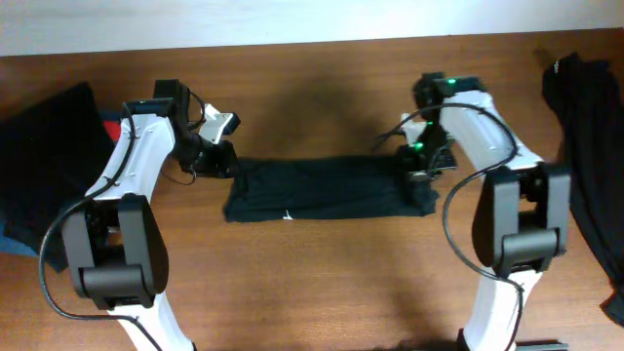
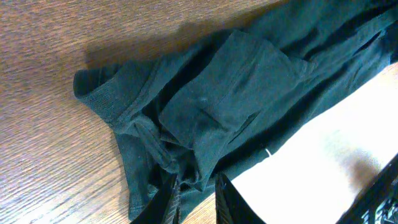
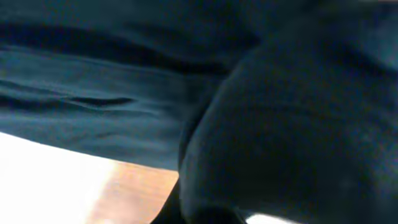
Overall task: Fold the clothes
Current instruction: 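Fold the shirt's right end leftward toward the left gripper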
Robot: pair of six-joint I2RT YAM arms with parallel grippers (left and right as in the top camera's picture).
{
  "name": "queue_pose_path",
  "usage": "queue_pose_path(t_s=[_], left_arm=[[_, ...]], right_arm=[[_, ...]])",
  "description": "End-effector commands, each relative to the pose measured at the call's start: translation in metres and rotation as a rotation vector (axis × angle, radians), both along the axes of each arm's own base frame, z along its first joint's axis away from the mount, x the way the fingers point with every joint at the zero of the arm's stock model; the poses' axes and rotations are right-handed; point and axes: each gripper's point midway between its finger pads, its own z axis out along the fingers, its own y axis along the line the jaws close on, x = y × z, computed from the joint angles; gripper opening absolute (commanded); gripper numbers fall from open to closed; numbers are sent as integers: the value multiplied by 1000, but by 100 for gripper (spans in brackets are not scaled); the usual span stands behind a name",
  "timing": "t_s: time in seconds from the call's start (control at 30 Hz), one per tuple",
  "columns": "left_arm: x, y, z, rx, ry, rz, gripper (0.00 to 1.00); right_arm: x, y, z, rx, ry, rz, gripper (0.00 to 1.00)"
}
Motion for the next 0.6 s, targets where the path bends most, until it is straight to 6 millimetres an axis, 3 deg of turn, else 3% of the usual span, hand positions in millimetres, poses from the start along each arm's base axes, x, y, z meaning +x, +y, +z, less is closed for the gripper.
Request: queue_pose_path(t_s=[0.0,0.07,0.27,0.57], left_arm=[[0,1,6,0,-16,2,19],[0,1,6,0,-15,2,19],[0,1,6,0,-16,2,19],[0,1,6,0,-16,2,19]], right_arm=[[11,25,13,-21,-88,60,4],[15,44,13,-13,-122,104,4],[17,74,12,1,-167,177,4],[15,96,11,13,-190,229,7]])
